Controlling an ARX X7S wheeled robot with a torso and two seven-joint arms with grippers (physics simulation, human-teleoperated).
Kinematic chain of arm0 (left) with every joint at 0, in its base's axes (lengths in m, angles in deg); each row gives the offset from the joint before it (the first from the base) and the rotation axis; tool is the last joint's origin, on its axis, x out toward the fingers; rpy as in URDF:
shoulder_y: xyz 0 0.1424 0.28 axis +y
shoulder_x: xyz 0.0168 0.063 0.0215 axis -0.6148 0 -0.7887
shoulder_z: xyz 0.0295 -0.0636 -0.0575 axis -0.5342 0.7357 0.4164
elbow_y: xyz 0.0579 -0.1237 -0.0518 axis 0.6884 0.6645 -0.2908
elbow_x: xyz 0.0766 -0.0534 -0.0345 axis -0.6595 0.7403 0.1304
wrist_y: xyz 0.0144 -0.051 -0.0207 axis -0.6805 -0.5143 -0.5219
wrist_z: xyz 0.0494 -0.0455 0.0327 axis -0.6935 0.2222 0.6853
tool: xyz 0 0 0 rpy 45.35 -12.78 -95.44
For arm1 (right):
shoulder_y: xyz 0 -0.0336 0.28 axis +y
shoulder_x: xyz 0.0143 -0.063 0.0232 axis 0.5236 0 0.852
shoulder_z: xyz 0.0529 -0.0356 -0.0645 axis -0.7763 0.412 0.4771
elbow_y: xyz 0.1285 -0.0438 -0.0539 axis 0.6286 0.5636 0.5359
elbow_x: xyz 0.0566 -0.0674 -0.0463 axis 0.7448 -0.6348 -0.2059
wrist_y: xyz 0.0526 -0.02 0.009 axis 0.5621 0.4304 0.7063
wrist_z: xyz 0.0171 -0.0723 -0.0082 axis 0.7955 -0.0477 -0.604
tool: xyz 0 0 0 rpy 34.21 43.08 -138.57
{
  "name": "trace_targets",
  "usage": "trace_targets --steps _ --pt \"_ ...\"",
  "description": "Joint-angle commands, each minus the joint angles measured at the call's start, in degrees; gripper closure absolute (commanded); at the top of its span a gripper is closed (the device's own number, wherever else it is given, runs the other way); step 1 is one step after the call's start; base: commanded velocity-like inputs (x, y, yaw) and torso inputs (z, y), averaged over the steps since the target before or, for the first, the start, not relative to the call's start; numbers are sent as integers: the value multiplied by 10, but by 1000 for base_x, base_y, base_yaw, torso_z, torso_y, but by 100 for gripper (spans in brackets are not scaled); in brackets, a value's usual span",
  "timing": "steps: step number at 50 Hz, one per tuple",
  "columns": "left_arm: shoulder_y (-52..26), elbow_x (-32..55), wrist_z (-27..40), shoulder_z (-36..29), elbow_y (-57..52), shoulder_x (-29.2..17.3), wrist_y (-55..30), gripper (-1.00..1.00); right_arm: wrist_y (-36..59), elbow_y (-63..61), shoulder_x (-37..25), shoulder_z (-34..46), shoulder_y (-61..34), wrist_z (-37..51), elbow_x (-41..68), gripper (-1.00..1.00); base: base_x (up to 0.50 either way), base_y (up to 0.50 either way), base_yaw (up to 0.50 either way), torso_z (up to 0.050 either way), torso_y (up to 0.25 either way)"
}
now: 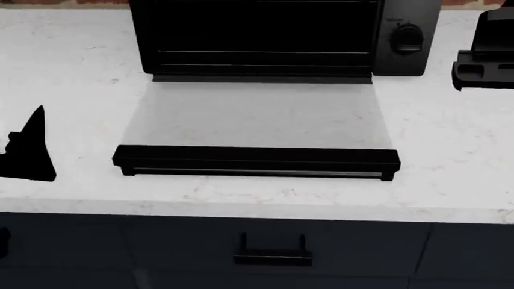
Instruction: Close the toaster oven door.
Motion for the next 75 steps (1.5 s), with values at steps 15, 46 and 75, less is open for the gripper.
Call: trace_targets --steps 15,46,75 --pt "6 -1 0 -5 11 1 15 -100 -6 -1 3 -6 3 0 10 -100 126 58 0 0 0" --pt "12 -1 0 -8 27 2 34 -100 6 -10 -3 -10 -4 7 24 -100 364 0 0 0 0" --pt "70 -173 -205 -139 61 -216 407 -100 17 -22 -3 -13 -18 12 43 -100 88 0 0 0 1"
